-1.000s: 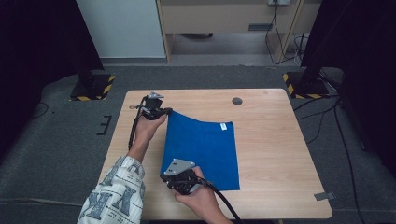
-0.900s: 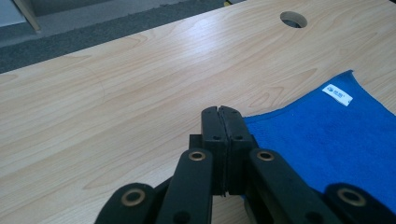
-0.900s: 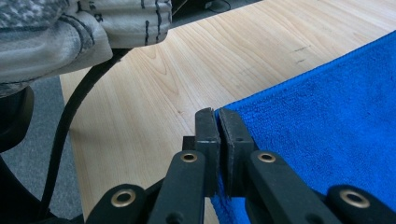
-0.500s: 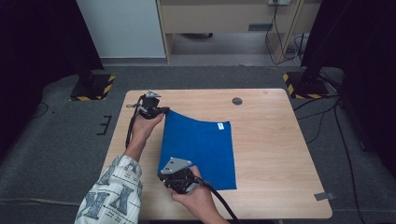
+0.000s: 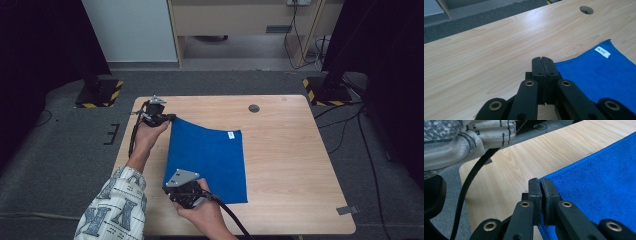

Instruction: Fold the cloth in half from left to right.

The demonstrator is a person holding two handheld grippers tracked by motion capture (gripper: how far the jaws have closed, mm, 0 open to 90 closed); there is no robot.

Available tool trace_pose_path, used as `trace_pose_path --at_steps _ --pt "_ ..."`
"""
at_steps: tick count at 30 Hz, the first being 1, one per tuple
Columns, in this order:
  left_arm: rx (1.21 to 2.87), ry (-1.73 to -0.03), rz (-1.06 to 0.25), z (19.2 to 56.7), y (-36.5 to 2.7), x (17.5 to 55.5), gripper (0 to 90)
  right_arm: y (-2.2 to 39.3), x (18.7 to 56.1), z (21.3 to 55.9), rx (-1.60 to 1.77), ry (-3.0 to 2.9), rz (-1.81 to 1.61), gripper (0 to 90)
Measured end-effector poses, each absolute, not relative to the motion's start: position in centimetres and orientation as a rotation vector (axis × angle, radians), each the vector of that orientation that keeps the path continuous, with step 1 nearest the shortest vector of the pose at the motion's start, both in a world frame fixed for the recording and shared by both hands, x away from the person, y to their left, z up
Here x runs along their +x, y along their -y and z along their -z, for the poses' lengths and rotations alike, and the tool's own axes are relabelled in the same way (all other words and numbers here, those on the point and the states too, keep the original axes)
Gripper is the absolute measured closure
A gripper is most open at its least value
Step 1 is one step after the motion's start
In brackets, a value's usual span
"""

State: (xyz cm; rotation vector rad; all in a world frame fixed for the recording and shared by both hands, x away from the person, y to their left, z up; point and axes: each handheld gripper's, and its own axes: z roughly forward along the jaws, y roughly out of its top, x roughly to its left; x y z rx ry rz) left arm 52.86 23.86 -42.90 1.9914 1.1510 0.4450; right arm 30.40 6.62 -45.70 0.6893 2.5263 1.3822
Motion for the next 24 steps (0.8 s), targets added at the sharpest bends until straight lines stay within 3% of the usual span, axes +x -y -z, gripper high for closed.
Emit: trace_pose_path --at_steps 24 --pt "1.974 -1.179 -0.464 42.2 -27.9 52.0 89.6 -10.7 29.9 45.3 0.675 -2.527 -1.429 87.1"
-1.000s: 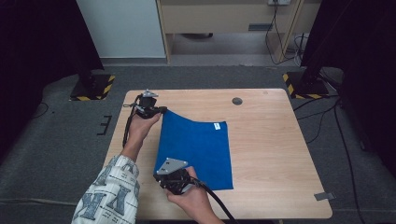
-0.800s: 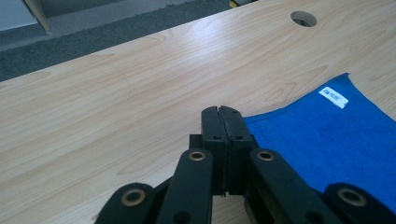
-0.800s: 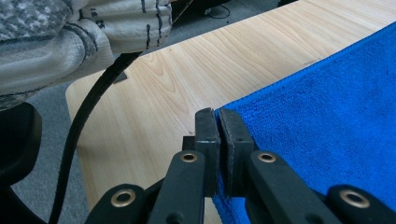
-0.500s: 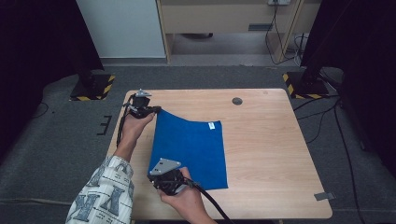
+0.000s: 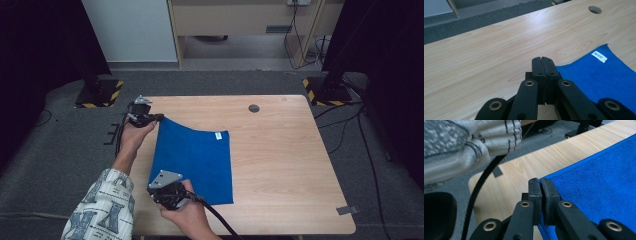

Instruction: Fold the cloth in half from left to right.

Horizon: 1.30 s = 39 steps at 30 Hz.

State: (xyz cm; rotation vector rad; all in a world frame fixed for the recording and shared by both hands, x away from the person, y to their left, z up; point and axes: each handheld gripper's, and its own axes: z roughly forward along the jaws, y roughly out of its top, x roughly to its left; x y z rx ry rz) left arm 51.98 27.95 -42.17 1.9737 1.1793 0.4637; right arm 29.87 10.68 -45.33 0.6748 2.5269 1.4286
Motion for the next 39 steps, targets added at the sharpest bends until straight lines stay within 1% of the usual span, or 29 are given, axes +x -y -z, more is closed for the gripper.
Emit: trace_pose_path --at_steps 6,11,23,25,28,39 --pt "1.957 -1.191 -0.463 42.1 -28.8 51.8 89.6 -11.5 29.8 45.3 0.674 -2.528 -1.451 87.1" --pt "1.947 -1.192 -0.453 42.2 -28.3 52.0 89.6 -10.7 29.9 45.3 0.663 -2.529 -1.436 87.0" --pt "1.989 -1.149 -0.432 43.8 -22.1 53.4 89.5 -5.2 30.5 46.1 0.749 -2.508 -1.414 87.0" --pt "1.993 -1.145 -0.43 43.9 -21.7 53.4 89.5 -4.5 30.6 46.3 0.763 -2.509 -1.402 87.0" --pt "1.998 -1.141 -0.416 44.7 -20.2 53.8 89.5 -3.3 30.7 46.7 0.777 -2.511 -1.382 87.0" --pt "2.025 -1.114 -0.375 46.0 -17.6 54.0 89.5 -1.2 30.4 47.5 0.782 -2.52 -1.337 87.0"
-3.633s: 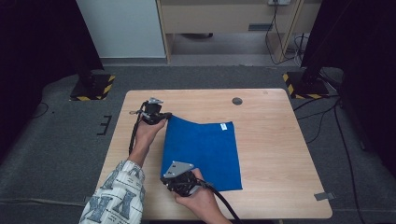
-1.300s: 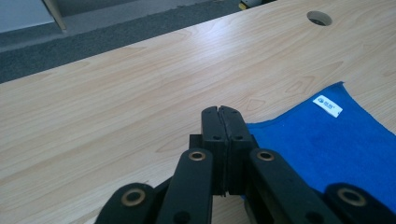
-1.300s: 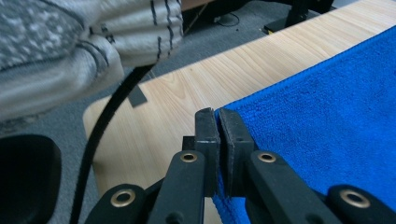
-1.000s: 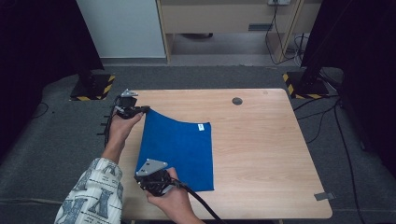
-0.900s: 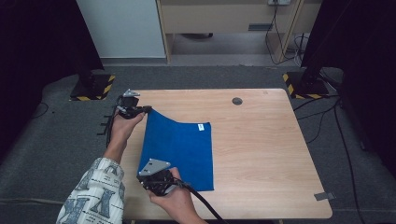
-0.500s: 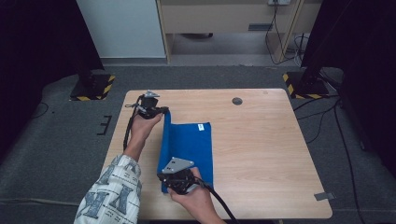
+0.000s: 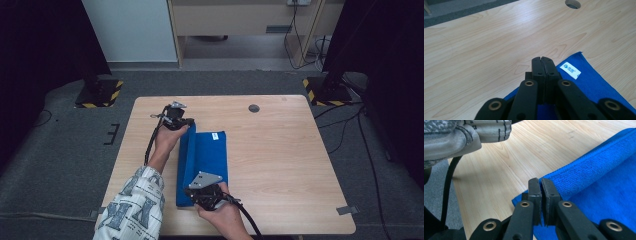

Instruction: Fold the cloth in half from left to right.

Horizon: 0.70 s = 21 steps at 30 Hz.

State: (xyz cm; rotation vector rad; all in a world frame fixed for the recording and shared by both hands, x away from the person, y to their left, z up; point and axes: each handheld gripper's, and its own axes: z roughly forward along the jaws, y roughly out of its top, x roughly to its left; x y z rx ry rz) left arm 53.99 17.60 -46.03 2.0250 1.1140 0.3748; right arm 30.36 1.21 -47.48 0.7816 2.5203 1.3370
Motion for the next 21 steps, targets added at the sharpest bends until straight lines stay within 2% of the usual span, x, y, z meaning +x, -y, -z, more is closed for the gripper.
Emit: trace_pose_path --at_steps 21 --pt "2.068 -1.098 -0.332 47.7 -13.8 54.6 89.4 2.2 30.2 48.9 0.853 -2.519 -1.284 86.9"
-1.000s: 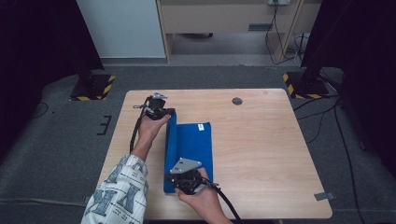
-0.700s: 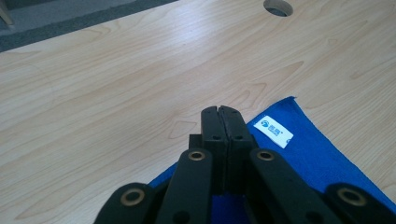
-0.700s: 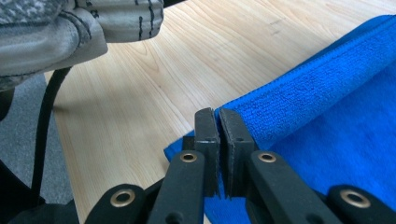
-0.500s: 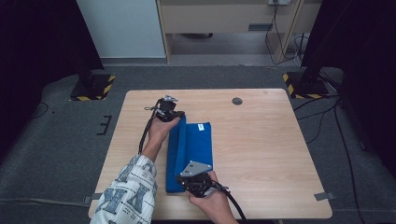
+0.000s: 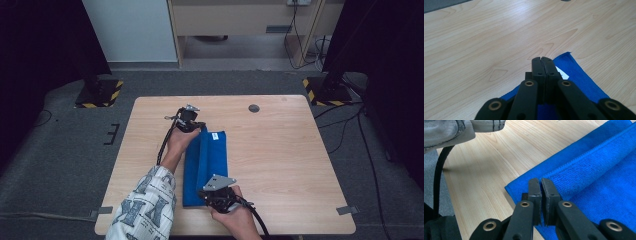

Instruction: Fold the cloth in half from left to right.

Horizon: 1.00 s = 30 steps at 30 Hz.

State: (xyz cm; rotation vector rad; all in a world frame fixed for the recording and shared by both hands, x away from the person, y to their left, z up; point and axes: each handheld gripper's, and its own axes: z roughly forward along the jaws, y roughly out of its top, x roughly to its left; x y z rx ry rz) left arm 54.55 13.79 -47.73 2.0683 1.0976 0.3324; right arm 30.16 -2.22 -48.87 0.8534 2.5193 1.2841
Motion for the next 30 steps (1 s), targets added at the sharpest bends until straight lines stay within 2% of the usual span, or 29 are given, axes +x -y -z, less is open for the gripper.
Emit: trace_pose_path --at_steps 30 --pt "2.076 -1.087 -0.318 48.1 -11.3 55.3 89.2 4.4 30.5 49.1 0.905 -2.522 -1.247 85.9"
